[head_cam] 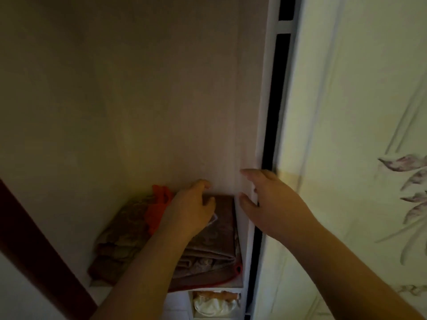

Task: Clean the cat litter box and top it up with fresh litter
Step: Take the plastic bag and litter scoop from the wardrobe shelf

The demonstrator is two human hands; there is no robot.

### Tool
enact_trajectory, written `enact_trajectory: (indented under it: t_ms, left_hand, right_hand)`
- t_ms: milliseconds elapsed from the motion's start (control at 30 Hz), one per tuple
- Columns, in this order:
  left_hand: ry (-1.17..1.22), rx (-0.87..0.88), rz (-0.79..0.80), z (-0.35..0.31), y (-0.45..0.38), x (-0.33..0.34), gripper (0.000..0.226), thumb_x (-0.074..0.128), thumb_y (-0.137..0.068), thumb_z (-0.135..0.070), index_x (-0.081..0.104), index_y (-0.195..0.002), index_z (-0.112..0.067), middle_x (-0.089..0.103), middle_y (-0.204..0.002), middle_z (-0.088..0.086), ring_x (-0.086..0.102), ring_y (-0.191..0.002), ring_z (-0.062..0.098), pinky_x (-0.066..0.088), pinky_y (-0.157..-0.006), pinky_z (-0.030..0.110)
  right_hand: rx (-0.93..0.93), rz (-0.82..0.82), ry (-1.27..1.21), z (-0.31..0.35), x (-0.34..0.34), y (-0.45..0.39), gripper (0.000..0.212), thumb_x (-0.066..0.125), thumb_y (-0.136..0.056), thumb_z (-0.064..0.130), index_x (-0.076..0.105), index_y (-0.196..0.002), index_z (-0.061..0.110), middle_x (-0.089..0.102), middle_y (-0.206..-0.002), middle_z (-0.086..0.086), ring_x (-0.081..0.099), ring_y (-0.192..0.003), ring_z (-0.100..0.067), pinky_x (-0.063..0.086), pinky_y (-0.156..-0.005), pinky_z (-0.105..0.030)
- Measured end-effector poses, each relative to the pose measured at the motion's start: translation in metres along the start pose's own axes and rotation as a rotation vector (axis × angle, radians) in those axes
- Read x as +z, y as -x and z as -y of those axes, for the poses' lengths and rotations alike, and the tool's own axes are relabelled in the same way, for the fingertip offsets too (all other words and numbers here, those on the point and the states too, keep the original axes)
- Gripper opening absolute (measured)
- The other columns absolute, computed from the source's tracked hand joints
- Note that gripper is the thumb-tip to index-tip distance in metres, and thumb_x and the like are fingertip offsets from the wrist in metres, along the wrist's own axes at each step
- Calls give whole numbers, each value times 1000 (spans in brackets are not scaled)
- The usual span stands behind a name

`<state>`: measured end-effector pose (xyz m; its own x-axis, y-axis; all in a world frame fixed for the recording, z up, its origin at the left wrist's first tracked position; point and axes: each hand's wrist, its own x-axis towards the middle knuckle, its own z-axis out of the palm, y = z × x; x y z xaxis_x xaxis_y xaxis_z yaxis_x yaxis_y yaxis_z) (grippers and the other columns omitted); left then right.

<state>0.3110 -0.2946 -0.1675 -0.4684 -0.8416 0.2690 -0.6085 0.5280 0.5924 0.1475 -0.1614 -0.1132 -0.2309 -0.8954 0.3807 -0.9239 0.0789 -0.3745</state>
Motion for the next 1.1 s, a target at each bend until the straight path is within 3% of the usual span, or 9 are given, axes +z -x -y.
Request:
enact_trajectory:
  t_ms: [167, 300, 433, 600, 700, 800, 900, 1100]
  left_hand:
    - [-148, -122, 5, 65, -13, -37, 43, 62, -93, -35, 57, -136, -30, 59, -137, -2, 58, -123, 19, 48, -104, 38]
    - [-214, -186, 46, 155, 1, -16, 47, 66, -92, -29, 57, -137, -26, 52, -146, 4, 50, -133, 24, 40, -110, 33]
    - [-227, -241, 118, 232, -7, 2, 50, 67, -90, -28, 57, -139, -23, 53, -145, 7, 52, -130, 29, 42, -108, 35]
    - [-203, -271, 226, 265, -40, -26, 50, 63, -93, -29, 52, -142, -24, 45, -150, 5, 46, -135, 28, 40, -112, 37]
    - [-162, -289, 315, 300, -51, -20, 53, 60, -95, -34, 47, -146, -28, 39, -155, 4, 43, -137, 28, 40, -113, 42]
    - [-134, -317, 427, 320, -58, -6, 57, 59, -97, -40, 41, -150, -34, 28, -162, 4, 34, -145, 29, 36, -117, 46]
    - [-139, -325, 512, 358, -66, 30, 58, 58, -97, -44, 39, -151, -40, 21, -164, 5, 27, -148, 30, 31, -119, 44]
    - [-38, -327, 653, 380, -89, 65, 57, 61, -95, -43, 41, -149, -45, 7, -166, 0, 19, -151, 31, 22, -119, 36]
  right_hand:
    - [59, 121, -17, 14, 37, -39, 58, 55, -97, 45, 36, -150, 33, 40, -149, 4, 57, -120, -19, 51, -97, -32]
    - [116, 266, -23, 9, 129, -47, 60, 62, -94, 36, 42, -149, 21, 41, -150, -3, 49, -131, -24, 41, -105, -30]
    - [198, 365, -56, 12, 203, -65, 56, 66, -92, 34, 50, -143, 18, 46, -144, -5, 53, -126, -25, 39, -99, -25]
    - [346, 424, -77, 40, 214, -99, 61, 67, -89, 42, 50, -144, 20, 47, -144, -7, 53, -126, -31, 45, -104, -41]
    - [351, 522, -61, 52, 246, -108, 57, 60, -94, 34, 43, -148, 25, 37, -154, -6, 40, -138, -31, 39, -111, -46]
    - [357, 610, -58, 58, 265, -116, 56, 58, -97, 27, 41, -150, 22, 33, -155, -9, 34, -142, -31, 34, -115, -45]
    - [394, 607, -76, 55, 311, -120, 60, 61, -94, 34, 41, -149, 24, 32, -156, -7, 39, -139, -30, 39, -111, -42]
    - [365, 581, -28, 54, 330, -138, 51, 58, -98, 37, 48, -144, 18, 41, -149, -8, 43, -135, -28, 40, -106, -37]
